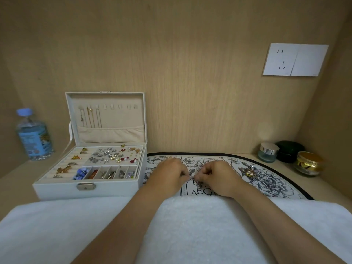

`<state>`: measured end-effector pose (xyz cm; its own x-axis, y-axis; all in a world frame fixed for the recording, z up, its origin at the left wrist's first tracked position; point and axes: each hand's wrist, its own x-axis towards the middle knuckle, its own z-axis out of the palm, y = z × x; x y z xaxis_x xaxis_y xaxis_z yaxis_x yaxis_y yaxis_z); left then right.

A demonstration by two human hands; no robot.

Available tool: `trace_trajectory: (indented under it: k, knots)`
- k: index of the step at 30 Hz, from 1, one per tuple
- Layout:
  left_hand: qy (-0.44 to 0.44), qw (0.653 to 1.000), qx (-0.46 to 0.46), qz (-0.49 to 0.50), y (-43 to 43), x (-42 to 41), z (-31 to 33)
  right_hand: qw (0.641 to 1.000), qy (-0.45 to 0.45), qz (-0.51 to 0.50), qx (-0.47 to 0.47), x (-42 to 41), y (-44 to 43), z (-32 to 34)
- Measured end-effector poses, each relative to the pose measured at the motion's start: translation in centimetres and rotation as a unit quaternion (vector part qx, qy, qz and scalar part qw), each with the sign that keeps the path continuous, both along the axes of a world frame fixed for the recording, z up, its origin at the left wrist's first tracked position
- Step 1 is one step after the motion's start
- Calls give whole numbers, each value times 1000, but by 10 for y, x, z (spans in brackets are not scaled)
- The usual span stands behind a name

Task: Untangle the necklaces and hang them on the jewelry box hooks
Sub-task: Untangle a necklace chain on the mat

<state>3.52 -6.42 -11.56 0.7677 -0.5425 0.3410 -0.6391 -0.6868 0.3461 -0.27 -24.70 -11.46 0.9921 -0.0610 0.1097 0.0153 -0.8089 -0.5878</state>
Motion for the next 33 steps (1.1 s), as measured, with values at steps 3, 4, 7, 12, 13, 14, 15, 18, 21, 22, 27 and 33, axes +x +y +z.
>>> trace_trajectory:
  k: [3,4,7,12,13,14,15,18,21,22,27,33]
  knots:
    - [122,984,-129,-10,1,-6,1,995,-1,4,99,-3,-7,7]
    - [151,975,-164,-14,1,-8,2,993,1,10,114,-5,-8,11]
    - [185,954,-236,-15,-2,-12,5,987,30,34,154,-11,-8,19]
    - [217,928,-302,-8,-2,-12,9,971,72,62,218,-15,-9,20]
    - [221,927,-303,-8,-2,-12,9,961,73,76,257,-15,-8,20]
    - [223,927,-303,-6,-2,-12,8,950,72,86,291,-15,-7,19]
    - [225,926,-303,-4,-2,-13,8,943,68,94,313,-15,-6,19]
    - [208,926,-316,-2,-3,-14,11,920,70,106,370,-17,-8,20]
    - [217,914,-344,-19,-3,-13,18,902,92,121,404,-19,-11,20]
    - [235,904,-354,-32,-3,-12,19,894,97,121,420,-19,-11,21]
    - [196,937,-288,-22,2,-15,23,860,106,112,487,-21,-5,26]
    - [212,915,-342,-13,6,-10,30,842,89,33,531,-17,-10,28]
